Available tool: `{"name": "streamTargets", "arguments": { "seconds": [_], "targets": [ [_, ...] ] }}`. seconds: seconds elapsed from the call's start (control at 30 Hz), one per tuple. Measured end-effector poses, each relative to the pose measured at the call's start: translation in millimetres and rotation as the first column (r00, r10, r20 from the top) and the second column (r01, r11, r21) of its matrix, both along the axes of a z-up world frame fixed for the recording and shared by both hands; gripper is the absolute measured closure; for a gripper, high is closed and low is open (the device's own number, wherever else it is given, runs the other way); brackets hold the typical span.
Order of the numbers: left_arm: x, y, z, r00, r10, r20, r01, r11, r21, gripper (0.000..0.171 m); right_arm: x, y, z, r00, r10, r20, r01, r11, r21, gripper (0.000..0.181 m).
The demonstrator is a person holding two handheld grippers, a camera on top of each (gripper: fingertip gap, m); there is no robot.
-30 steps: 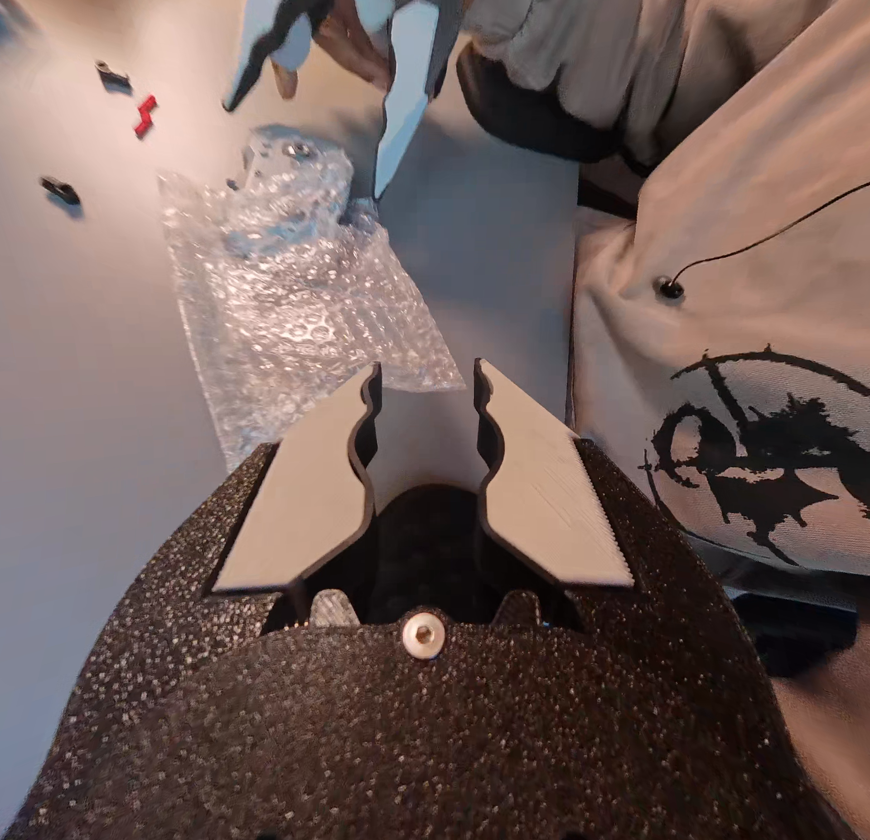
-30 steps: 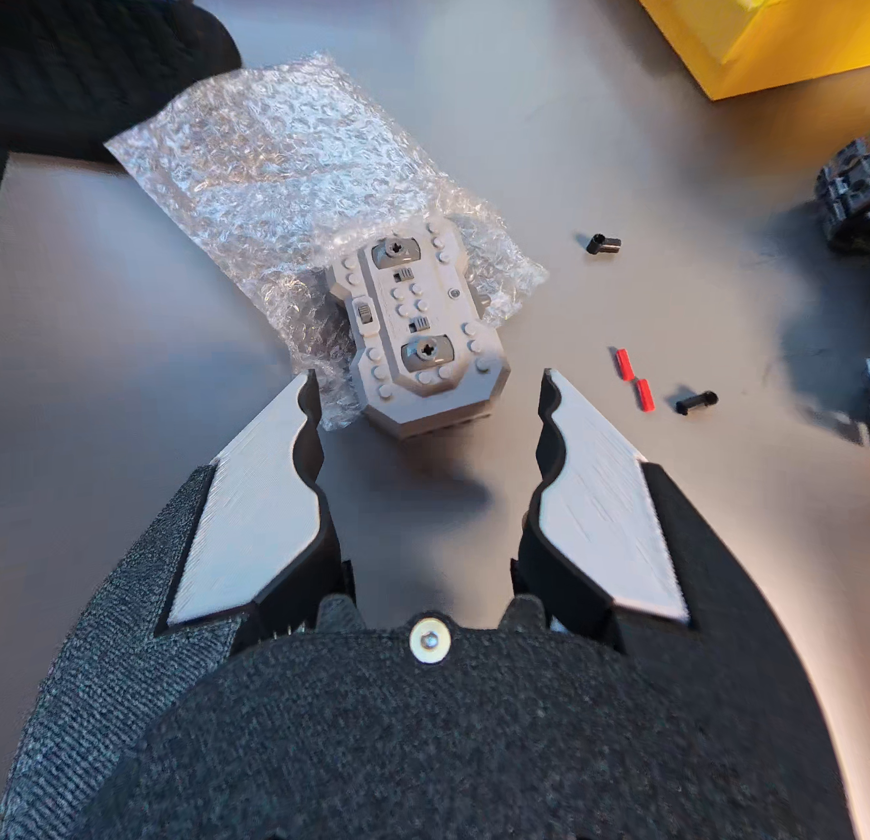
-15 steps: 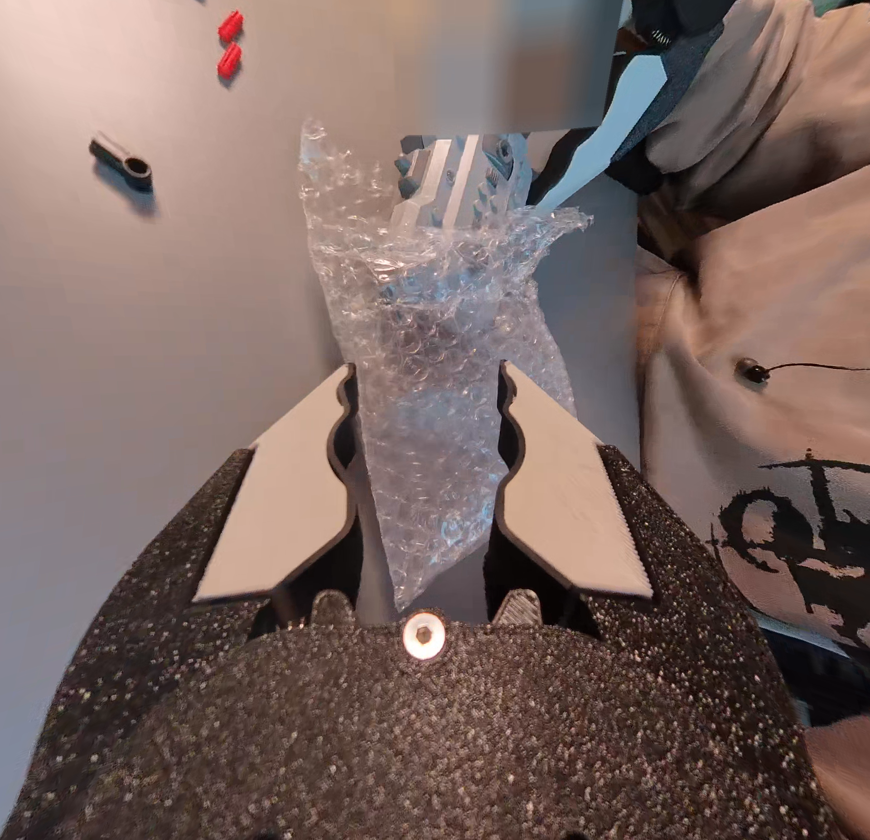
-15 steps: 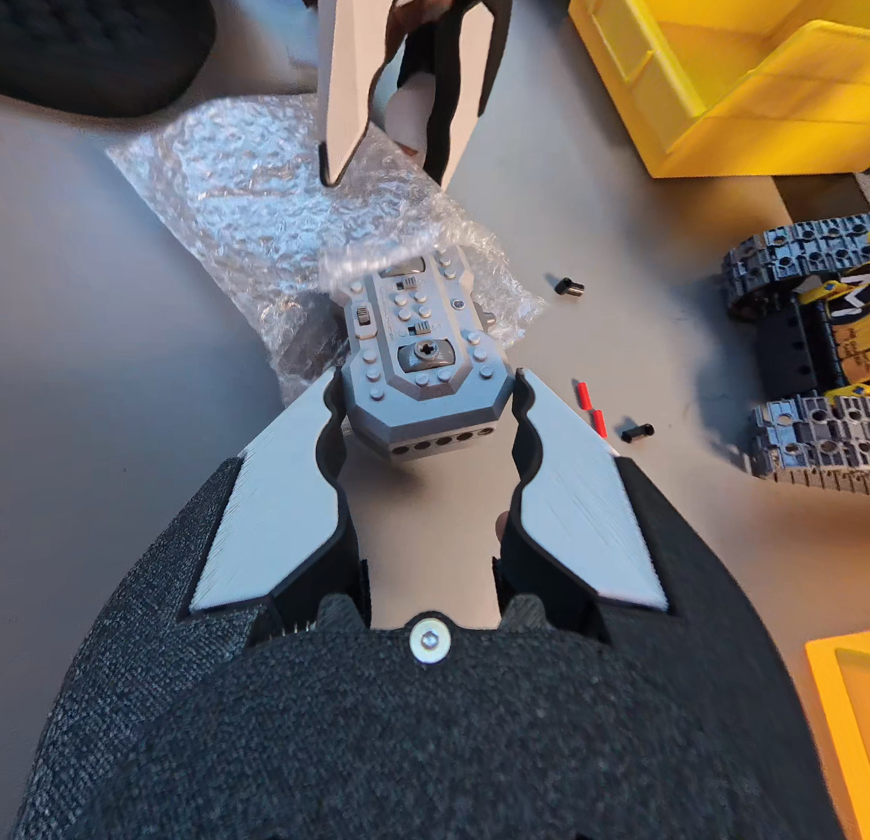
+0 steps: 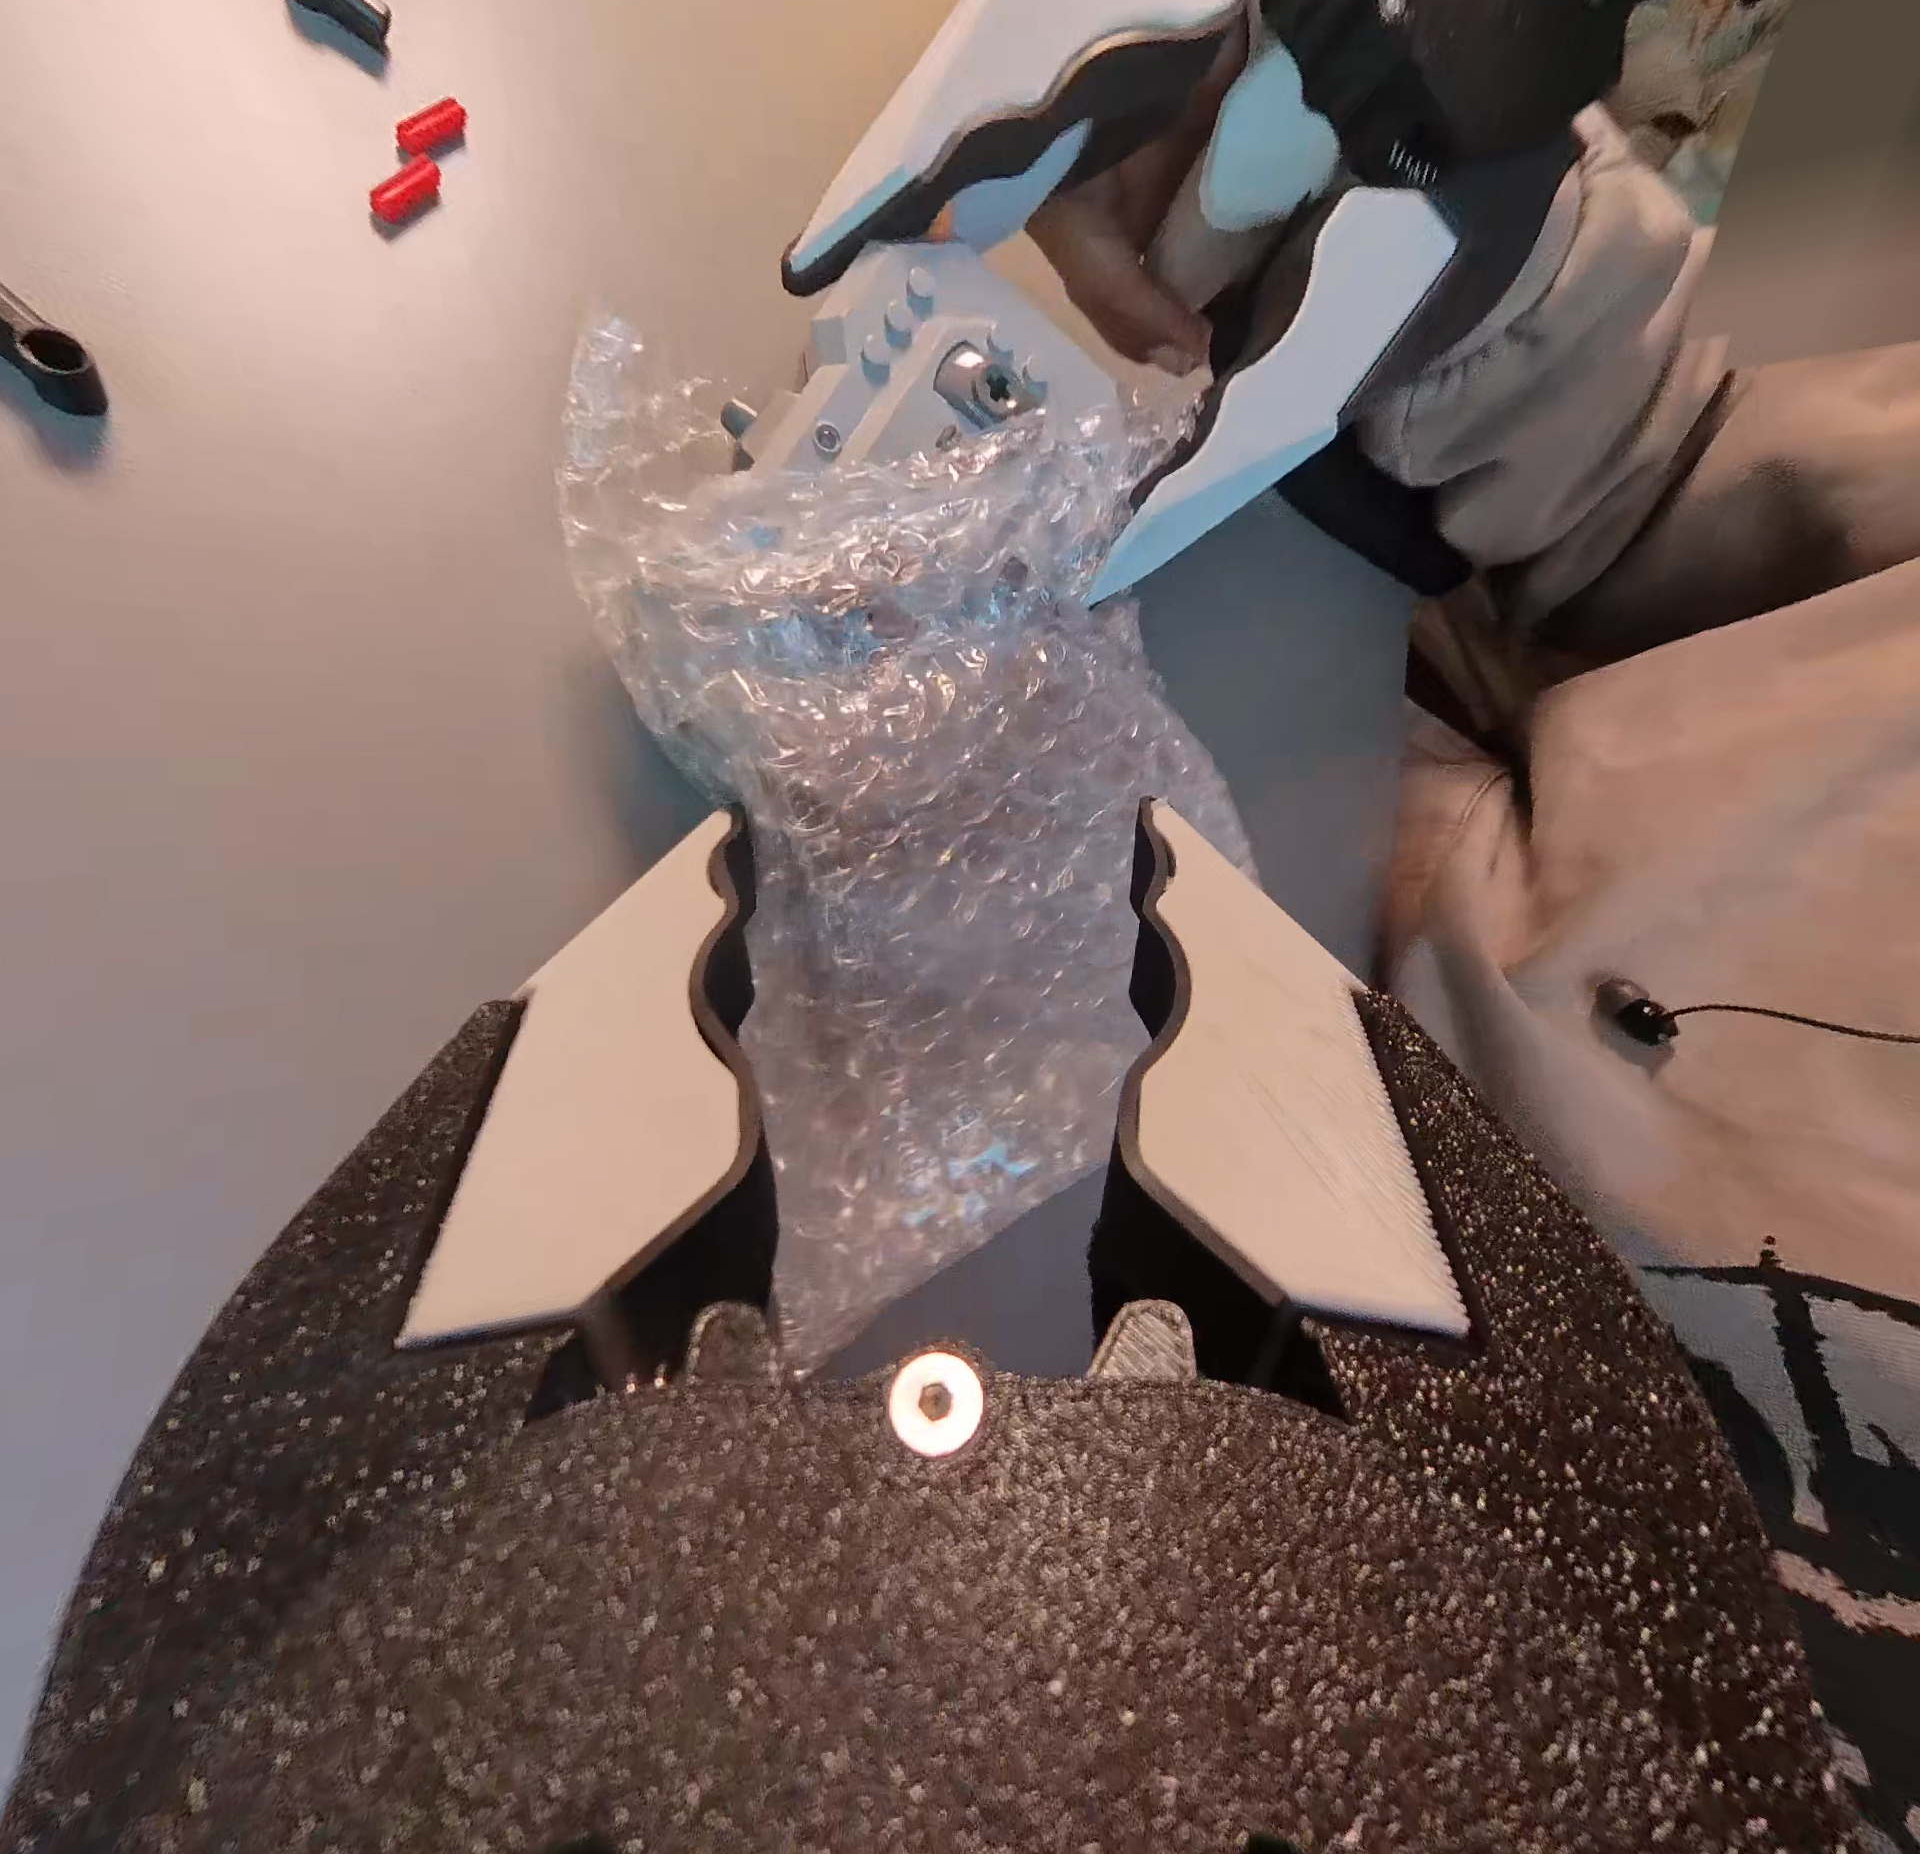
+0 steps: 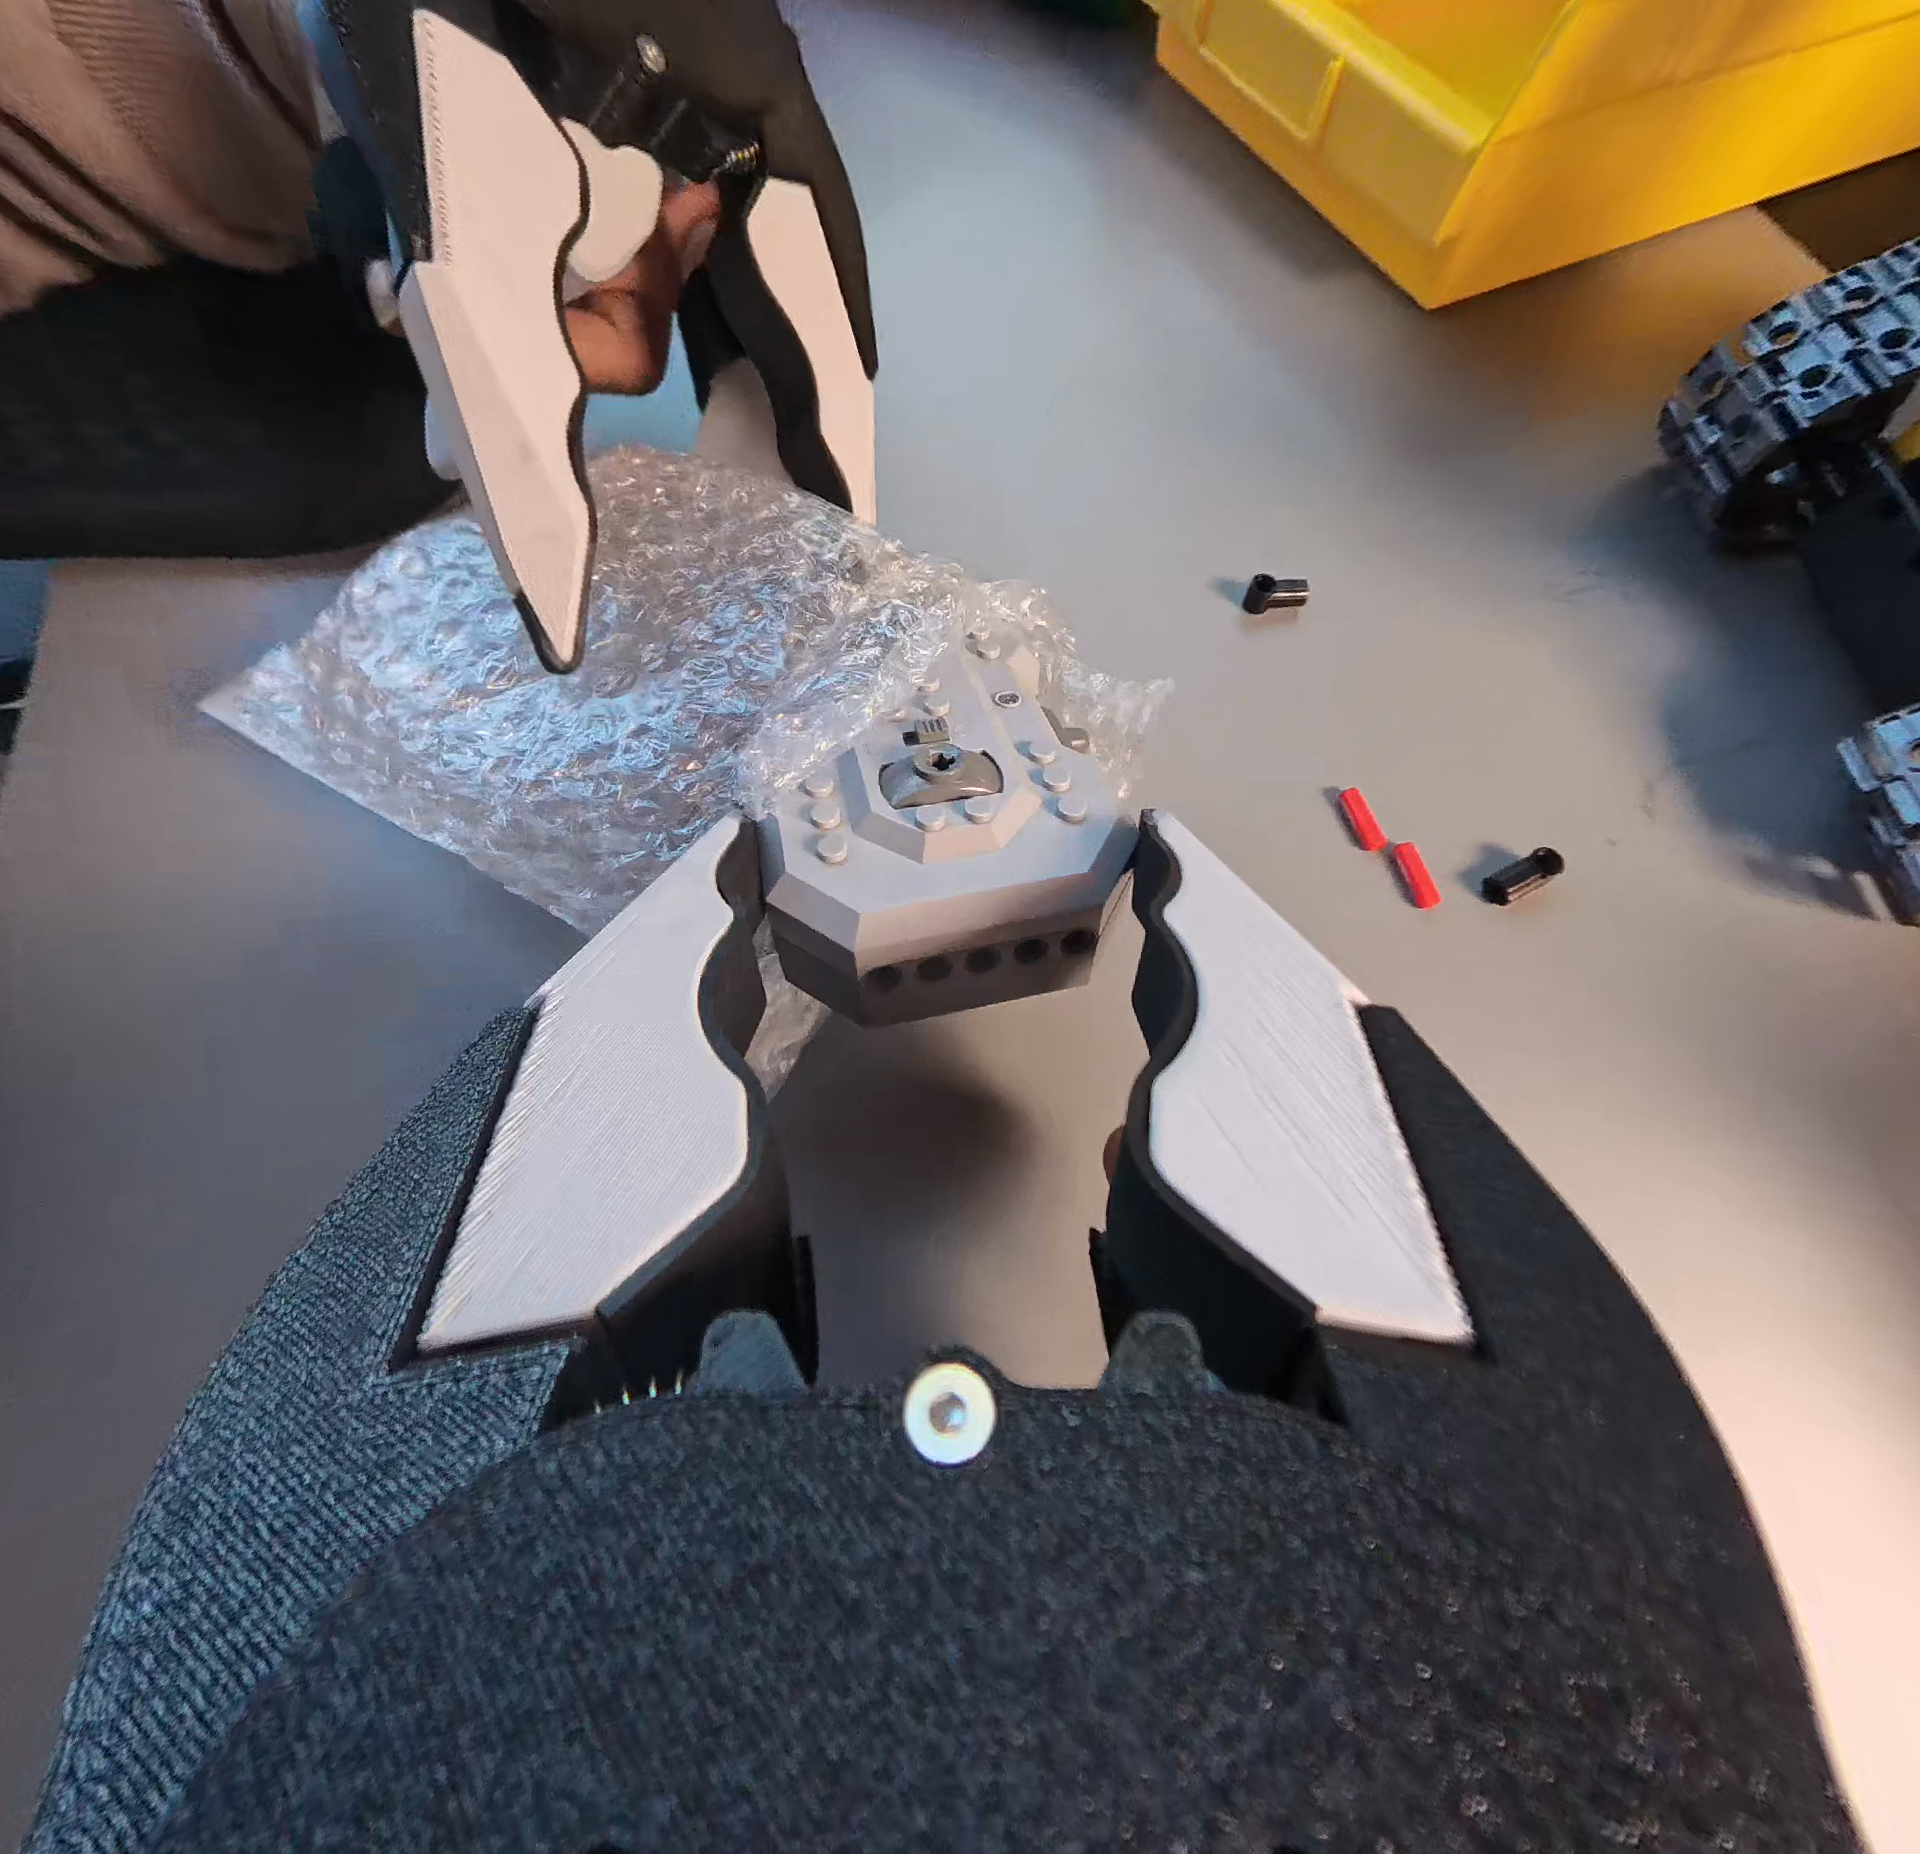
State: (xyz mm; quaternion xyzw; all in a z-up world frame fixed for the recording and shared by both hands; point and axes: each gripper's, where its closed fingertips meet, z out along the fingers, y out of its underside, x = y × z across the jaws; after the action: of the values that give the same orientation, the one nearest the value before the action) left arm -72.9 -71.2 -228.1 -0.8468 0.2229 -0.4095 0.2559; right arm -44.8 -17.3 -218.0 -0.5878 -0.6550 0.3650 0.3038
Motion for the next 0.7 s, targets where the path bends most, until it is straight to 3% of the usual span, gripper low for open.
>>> {"name": "streamTargets", "arguments": {
  "seconds": [0.13,0.27,0.37,0.43,0.5,0.7],
  "targets": [
    [-12,-5,-6,0.982,-0.014,-0.188,0.030,0.996,0.084,0.096,8,-5,-4,0.995,0.059,0.084,-0.062,0.998,0.033,0.110],
    [-16,-6,8,0.981,-0.021,-0.193,0.052,0.987,0.155,0.098,16,-8,-9,0.985,0.074,0.155,-0.081,0.996,0.037,0.108],
    [-15,-11,0,0.969,-0.055,-0.239,0.092,0.985,0.147,0.100,24,-7,-22,0.969,0.074,0.237,-0.096,0.992,0.079,0.099],
    [-13,-19,-3,0.959,-0.102,-0.265,0.143,0.980,0.139,0.104,24,-6,-22,0.969,0.052,0.242,-0.075,0.993,0.086,0.111],
    [-13,-25,0,0.949,-0.141,-0.281,0.185,0.974,0.134,0.107,26,-8,-25,0.964,0.068,0.258,-0.091,0.992,0.081,0.111],
    [-24,7,50,0.972,0.007,-0.235,0.069,0.947,0.313,0.106,24,-7,-20,0.966,0.100,0.237,-0.144,0.974,0.174,0.111]
  ]
}}
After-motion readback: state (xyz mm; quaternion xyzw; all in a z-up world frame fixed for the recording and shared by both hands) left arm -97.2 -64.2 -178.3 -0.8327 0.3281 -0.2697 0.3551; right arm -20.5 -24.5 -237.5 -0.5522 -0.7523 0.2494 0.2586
